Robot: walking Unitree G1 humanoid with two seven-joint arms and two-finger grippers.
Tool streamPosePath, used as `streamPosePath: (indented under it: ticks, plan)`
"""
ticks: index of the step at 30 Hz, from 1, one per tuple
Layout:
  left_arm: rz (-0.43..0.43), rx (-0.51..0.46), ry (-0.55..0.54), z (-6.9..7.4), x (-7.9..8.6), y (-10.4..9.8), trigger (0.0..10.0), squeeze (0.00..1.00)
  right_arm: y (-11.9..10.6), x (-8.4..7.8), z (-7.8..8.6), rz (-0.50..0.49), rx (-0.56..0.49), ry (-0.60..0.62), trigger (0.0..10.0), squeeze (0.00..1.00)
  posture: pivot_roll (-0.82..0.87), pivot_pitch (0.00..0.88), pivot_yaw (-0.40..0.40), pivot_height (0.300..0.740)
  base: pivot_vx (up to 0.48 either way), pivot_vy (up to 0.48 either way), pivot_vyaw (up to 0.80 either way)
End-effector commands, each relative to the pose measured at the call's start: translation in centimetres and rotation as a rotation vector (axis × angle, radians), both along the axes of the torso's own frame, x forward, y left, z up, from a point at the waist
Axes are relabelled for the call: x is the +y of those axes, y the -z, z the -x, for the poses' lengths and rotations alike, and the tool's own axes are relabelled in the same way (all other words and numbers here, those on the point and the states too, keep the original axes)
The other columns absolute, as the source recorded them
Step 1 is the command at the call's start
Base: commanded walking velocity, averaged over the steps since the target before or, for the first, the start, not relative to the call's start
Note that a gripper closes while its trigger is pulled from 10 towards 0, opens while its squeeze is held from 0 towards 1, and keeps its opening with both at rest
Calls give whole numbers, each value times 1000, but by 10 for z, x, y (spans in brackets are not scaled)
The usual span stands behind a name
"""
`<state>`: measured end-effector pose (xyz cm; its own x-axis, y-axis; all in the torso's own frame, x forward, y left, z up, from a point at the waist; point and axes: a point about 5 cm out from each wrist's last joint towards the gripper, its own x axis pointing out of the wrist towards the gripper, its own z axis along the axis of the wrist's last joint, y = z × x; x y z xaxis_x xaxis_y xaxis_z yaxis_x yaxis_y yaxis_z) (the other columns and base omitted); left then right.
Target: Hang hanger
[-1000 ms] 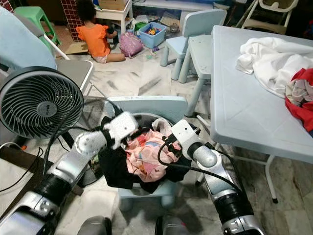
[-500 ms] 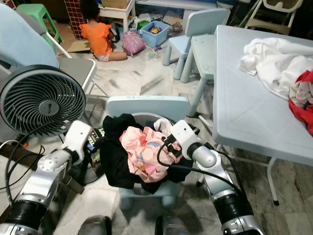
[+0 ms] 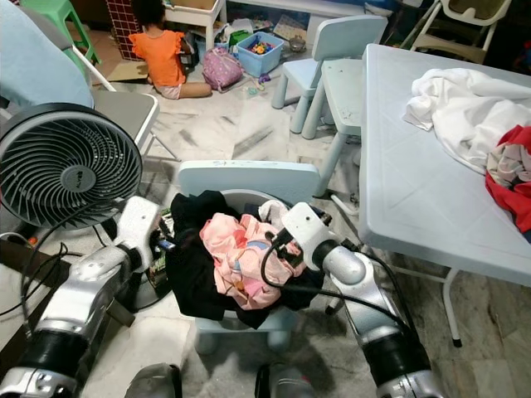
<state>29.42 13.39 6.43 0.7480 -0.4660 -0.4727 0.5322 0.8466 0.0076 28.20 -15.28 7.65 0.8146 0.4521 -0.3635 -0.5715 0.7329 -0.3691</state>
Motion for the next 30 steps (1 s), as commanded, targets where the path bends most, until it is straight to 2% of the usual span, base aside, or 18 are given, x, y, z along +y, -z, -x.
streamPosePath:
  ticks: [1,4,9,10,11,12,13,14,15,22,24,25,27,28,30]
  plan:
    - [9,78,67,6,-12,7,10000,0,-4,-3,1,2,0,2,10000,0,-38,134,-85,740,0,0,0]
    - [-1,119,108,7,-19,11,10000,0,-5,3,1,-2,2,-16,10000,0,-38,137,-91,740,0,0,0]
    - [-30,133,115,4,-19,15,10000,0,-7,7,0,-3,-4,-29,10000,0,-43,137,-95,740,0,0,0]
    - [-72,127,132,2,-18,17,10000,0,-9,6,0,-2,-4,-28,10000,0,-51,140,-96,740,0,0,0]
    - [-70,134,139,1,-19,18,9647,0,-9,5,0,-1,-5,-27,10000,0,-51,140,-96,740,0,0,0]
    - [-63,143,145,1,-20,19,7373,0,-9,4,0,0,-4,-24,10000,0,-51,140,-96,740,0,0,0]
    - [-69,147,155,0,-21,20,3922,0,-9,2,0,3,-4,-21,10000,0,-51,140,-96,740,0,0,0]
    - [-75,149,161,0,-21,20,3922,0,-9,1,0,5,-3,-18,10000,0,-51,140,-96,740,0,0,0]
    - [-82,150,167,-1,-22,21,0,0,-9,1,1,7,-2,-14,10000,0,-59,143,-90,740,0,0,0]
    - [-58,173,175,-3,-29,27,0,0,-8,6,7,-15,28,-39,10000,0,-74,141,-81,740,0,0,0]
    - [-56,174,187,-3,-34,28,0,0,-8,10,16,-19,63,-117,10000,0,-82,139,-73,740,0,0,0]
    - [-48,181,195,-2,-38,29,0,0,-7,8,26,2,94,-179,10000,0,-87,142,-67,740,0,0,0]
    - [-47,182,196,-2,-39,30,0,0,-7,8,27,6,98,-185,10000,0,-87,142,-67,740,0,0,0]
    - [-46,185,220,0,-44,31,0,0,-5,1,31,27,113,-185,10000,0,-96,151,-66,740,0,0,0]
    - [-48,183,234,1,-48,32,0,0,-5,-4,34,31,119,-174,10000,0,-98,154,-68,740,0,0,0]
